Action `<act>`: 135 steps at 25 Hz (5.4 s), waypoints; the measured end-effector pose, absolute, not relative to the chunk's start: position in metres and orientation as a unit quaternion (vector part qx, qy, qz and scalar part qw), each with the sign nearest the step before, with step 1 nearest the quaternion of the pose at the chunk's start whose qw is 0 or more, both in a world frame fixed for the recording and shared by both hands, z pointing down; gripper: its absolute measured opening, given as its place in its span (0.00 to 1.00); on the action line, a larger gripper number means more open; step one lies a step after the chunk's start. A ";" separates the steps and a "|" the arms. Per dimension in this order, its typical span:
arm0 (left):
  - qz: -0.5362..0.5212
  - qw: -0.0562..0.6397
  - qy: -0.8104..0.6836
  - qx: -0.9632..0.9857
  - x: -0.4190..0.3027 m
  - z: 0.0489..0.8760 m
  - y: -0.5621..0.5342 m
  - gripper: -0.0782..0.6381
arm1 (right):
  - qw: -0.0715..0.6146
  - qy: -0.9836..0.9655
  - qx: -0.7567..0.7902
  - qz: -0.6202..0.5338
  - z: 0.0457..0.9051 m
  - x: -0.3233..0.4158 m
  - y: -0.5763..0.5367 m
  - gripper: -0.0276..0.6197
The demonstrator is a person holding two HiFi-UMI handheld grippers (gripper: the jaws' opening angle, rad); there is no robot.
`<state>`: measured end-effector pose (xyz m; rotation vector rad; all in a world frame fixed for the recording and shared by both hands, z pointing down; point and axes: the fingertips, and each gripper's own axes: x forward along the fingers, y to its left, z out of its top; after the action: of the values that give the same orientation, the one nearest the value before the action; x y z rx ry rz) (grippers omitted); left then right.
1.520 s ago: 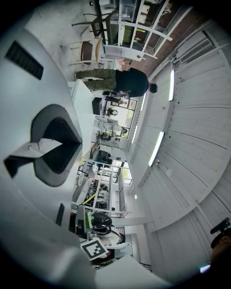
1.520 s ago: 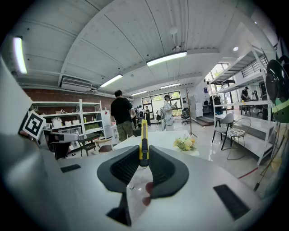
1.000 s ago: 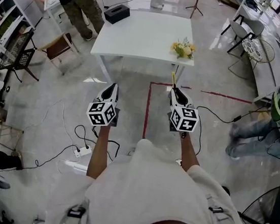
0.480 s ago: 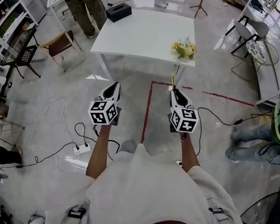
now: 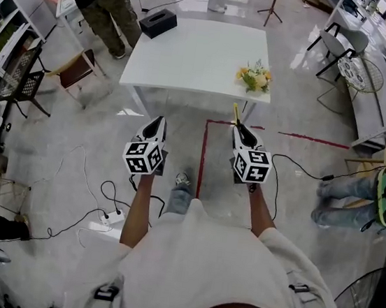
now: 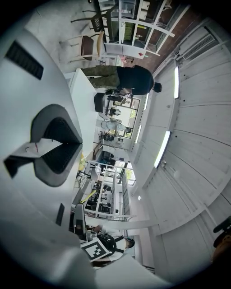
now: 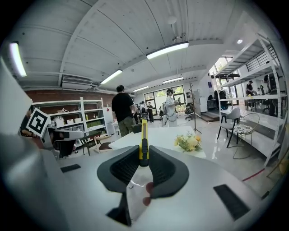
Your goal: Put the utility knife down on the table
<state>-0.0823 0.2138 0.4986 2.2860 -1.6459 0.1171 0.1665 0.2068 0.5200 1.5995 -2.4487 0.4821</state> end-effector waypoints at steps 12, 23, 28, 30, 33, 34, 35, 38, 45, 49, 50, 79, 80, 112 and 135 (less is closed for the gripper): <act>0.032 0.166 -0.550 0.818 -0.126 0.492 0.077 0.14 | 0.092 -0.802 0.570 0.156 0.506 0.129 0.084 0.17; 0.032 0.166 -0.530 0.831 -0.158 0.493 -0.013 0.14 | 0.100 -0.789 0.586 0.155 0.509 0.092 0.011 0.17; 0.033 0.169 -0.525 0.834 -0.166 0.497 -0.035 0.14 | 0.104 -0.784 0.592 0.155 0.511 0.086 -0.007 0.17; 0.034 0.170 -0.523 0.834 -0.167 0.498 -0.042 0.14 | 0.107 -0.781 0.594 0.158 0.513 0.086 -0.013 0.17; 0.039 0.175 -0.521 0.835 -0.168 0.503 -0.053 0.14 | 0.111 -0.780 0.595 0.160 0.516 0.086 -0.023 0.17; 0.041 0.177 -0.520 0.835 -0.168 0.504 -0.056 0.14 | 0.112 -0.780 0.595 0.161 0.517 0.086 -0.027 0.17; 0.043 0.178 -0.520 0.834 -0.167 0.507 -0.060 0.14 | 0.112 -0.779 0.595 0.163 0.519 0.087 -0.031 0.17; 0.049 0.180 -0.521 0.833 -0.164 0.515 -0.073 0.14 | 0.113 -0.779 0.594 0.164 0.526 0.091 -0.048 0.17; 0.057 0.179 -0.540 0.821 -0.168 0.522 -0.126 0.14 | 0.110 -0.792 0.576 0.169 0.535 0.087 -0.116 0.17; 0.059 0.181 -0.553 0.811 -0.166 0.520 -0.162 0.14 | 0.113 -0.803 0.559 0.170 0.533 0.085 -0.163 0.17; 0.060 0.182 -0.557 0.809 -0.166 0.519 -0.171 0.14 | 0.114 -0.806 0.555 0.170 0.531 0.085 -0.175 0.17; 0.112 0.229 -0.609 0.751 -0.166 0.557 -0.282 0.14 | 0.141 -0.834 0.472 0.248 0.588 0.064 -0.319 0.17; 0.113 0.233 -0.608 0.751 -0.166 0.560 -0.282 0.14 | 0.144 -0.833 0.472 0.251 0.591 0.062 -0.318 0.17; 0.130 0.337 -0.549 0.754 -0.183 0.650 -0.301 0.14 | 0.253 -0.789 0.476 0.295 0.679 0.004 -0.363 0.17; 0.130 0.342 -0.556 0.746 -0.186 0.650 -0.300 0.14 | 0.354 -0.759 0.454 0.304 0.736 -0.012 -0.405 0.17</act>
<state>-0.1861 -0.2997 0.6504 1.9395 -1.4463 0.3390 -0.0119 -0.4045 0.7361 1.1730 -1.9620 0.7860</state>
